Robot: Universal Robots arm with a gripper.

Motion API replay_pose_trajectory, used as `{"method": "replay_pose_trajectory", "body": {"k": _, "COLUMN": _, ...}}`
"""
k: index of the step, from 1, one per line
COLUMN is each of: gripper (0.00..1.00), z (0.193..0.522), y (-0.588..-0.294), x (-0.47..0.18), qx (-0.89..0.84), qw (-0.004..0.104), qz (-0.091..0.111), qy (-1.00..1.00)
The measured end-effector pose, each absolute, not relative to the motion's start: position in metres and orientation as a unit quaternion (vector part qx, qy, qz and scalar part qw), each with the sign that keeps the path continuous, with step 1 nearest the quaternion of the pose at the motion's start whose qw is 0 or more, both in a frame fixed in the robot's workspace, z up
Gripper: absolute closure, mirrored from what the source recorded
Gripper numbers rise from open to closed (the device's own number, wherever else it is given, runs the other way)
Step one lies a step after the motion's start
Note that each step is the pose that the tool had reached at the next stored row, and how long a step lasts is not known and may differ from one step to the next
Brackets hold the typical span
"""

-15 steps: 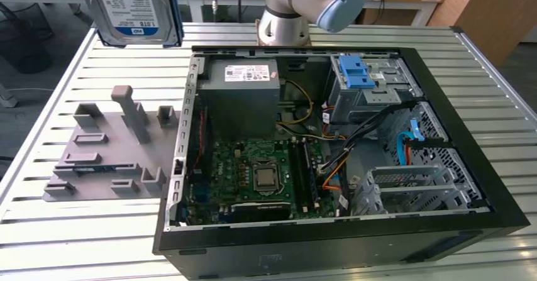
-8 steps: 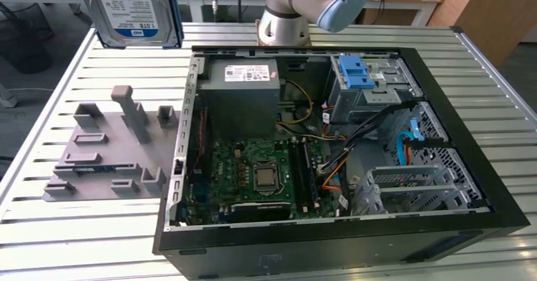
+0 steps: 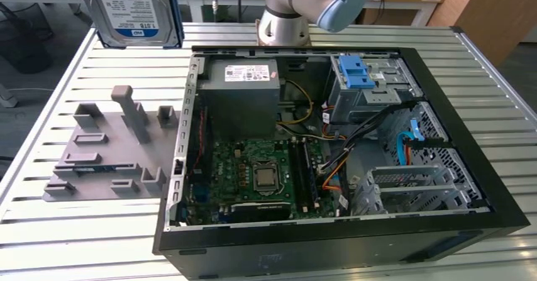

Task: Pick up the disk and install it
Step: 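Pick up the disk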

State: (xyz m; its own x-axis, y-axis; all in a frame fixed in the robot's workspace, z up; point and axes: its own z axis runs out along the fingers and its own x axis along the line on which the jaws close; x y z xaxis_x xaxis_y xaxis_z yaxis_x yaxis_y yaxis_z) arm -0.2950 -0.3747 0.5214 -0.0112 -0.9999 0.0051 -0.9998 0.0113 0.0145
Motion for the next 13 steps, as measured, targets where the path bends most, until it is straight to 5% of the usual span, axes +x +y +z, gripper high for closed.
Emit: {"method": "replay_pose_trajectory", "body": {"k": 13, "gripper": 0.64, "z": 0.521, "y": -0.375, "x": -0.267, "qx": 0.703, "qw": 0.007, "qz": -0.003, "qy": -0.711}}
